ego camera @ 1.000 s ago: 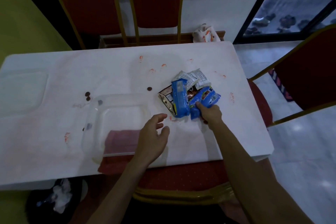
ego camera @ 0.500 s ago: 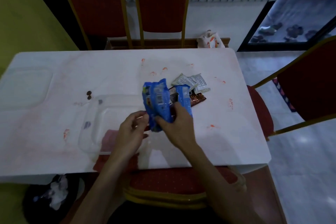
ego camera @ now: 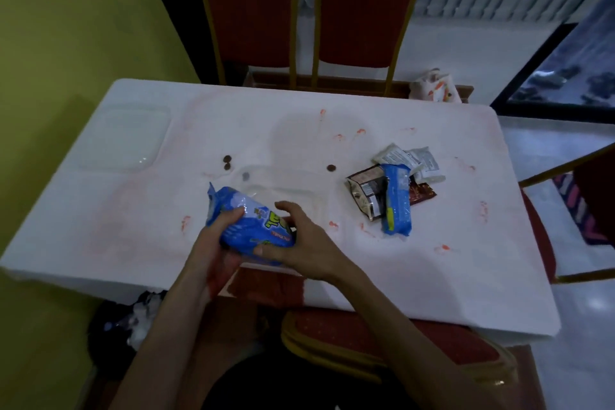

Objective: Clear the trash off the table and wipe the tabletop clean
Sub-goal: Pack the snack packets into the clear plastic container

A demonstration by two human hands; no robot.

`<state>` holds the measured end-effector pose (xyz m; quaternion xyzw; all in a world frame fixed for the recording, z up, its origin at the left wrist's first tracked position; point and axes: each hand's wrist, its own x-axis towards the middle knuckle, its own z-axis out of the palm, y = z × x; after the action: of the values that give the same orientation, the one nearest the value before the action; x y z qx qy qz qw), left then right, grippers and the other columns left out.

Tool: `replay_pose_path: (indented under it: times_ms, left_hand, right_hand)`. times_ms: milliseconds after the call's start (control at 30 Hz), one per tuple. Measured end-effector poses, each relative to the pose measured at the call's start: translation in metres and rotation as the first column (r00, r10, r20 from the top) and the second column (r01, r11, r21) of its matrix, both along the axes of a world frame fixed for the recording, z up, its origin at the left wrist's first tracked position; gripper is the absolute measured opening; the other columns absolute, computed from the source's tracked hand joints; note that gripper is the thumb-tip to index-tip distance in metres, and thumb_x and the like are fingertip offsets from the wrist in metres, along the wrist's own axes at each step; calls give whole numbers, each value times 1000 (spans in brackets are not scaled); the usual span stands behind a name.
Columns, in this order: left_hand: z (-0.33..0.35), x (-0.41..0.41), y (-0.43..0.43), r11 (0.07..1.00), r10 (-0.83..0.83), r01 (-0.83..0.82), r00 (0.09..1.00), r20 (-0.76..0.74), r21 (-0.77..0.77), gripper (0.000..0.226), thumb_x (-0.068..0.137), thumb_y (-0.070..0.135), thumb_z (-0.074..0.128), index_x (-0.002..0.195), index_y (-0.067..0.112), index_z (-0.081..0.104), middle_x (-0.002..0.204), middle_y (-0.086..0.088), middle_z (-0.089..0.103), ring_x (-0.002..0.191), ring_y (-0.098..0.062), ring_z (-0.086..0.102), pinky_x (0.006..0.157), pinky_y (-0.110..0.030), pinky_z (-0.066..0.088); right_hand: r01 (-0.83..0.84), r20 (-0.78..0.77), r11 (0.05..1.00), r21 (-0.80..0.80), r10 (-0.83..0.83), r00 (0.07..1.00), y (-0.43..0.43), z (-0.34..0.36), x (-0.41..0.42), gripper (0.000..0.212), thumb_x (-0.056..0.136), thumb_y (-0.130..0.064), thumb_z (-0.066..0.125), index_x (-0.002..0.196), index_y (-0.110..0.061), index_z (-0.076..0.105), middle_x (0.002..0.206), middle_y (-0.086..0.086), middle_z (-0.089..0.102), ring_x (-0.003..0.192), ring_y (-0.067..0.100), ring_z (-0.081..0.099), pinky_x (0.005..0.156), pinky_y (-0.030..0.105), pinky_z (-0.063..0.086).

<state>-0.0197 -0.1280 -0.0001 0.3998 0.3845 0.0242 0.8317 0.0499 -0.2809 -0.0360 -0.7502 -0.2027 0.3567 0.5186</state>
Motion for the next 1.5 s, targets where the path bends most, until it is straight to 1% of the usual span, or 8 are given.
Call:
replay_pose_path:
  times_ms: [133, 367, 567, 933, 1100, 1267, 1400, 1500]
  left_hand:
    - [-5, -14, 32, 953, -107, 144, 983, -147, 268, 36, 84, 19, 72, 117, 10, 66, 111, -13, 74, 100, -26, 73, 86, -40, 59]
    - [-27, -33, 70, 653, -8, 283, 930, -368, 703, 39, 90, 24, 69, 127, 19, 63, 131, -4, 63, 116, -19, 60, 102, -40, 49]
    - [-42, -31, 56, 545, -238, 550, 825, -513, 633, 46, 93, 34, 63, 136, 21, 58, 148, -1, 50, 133, -20, 49, 108, -35, 41]
    - [-50, -20, 42, 310, -258, 617, 787, -560, 724, 41, 91, 22, 63, 130, 9, 61, 132, -14, 59, 111, -20, 58, 81, -20, 36]
    - [-55, -13, 34, 258, -196, 624, 781, -593, 737, 45, 91, 28, 60, 135, 17, 55, 149, -17, 40, 138, -31, 37, 104, -38, 39]
    - [-53, 3, -4, 206, -328, 548, 819, -470, 811, 36, 93, 19, 60, 129, 13, 59, 132, -2, 54, 122, -17, 51, 99, -24, 41]
    - [-63, 4, -30, 167, -499, 569, 754, -429, 805, 31, 90, 18, 63, 121, 20, 63, 121, 7, 61, 108, -5, 55, 93, -15, 38]
    - [-73, 2, -39, 71, -560, 585, 694, -453, 808, 28, 91, 20, 63, 119, 21, 64, 114, 13, 58, 108, -6, 55, 86, -8, 34]
  right_hand:
    - [23, 97, 995, -99, -13, 995, 20, -12, 3, 64, 71, -44, 86, 124, -25, 55, 108, -9, 65, 90, 5, 67, 80, 28, 59]
    - [27, 291, 877, -479, 130, 948, 39, -58, 0, 67, 73, -37, 79, 124, -13, 45, 117, 8, 45, 102, 26, 57, 84, 40, 55]
    - [-2, 195, 875, -484, 110, 975, 47, -78, -2, 54, 83, -38, 66, 131, -18, 52, 121, 10, 54, 110, 27, 56, 93, 37, 50]
    - [-38, 253, 855, -518, 195, 948, 41, -79, 4, 56, 67, -33, 57, 120, -19, 69, 110, 9, 68, 111, 31, 58, 96, 33, 46]
    - [313, 481, 921, -233, -170, 860, 12, -52, 26, 28, 87, -21, 65, 115, -19, 68, 124, 1, 64, 123, 18, 47, 97, 12, 21]
    - [666, 579, 697, -266, -437, 688, -51, -49, 74, 26, 86, -19, 66, 111, -14, 67, 125, 13, 60, 121, 31, 49, 99, 39, 42]
    - [681, 516, 488, -546, -445, 732, -87, -63, 90, 56, 84, -24, 66, 133, -8, 44, 139, 22, 38, 126, 41, 36, 101, 48, 39]
    - [623, 454, 465, -629, -431, 780, -99, -78, 91, 74, 81, -24, 67, 143, -11, 28, 131, 22, 45, 121, 40, 45, 97, 50, 45]
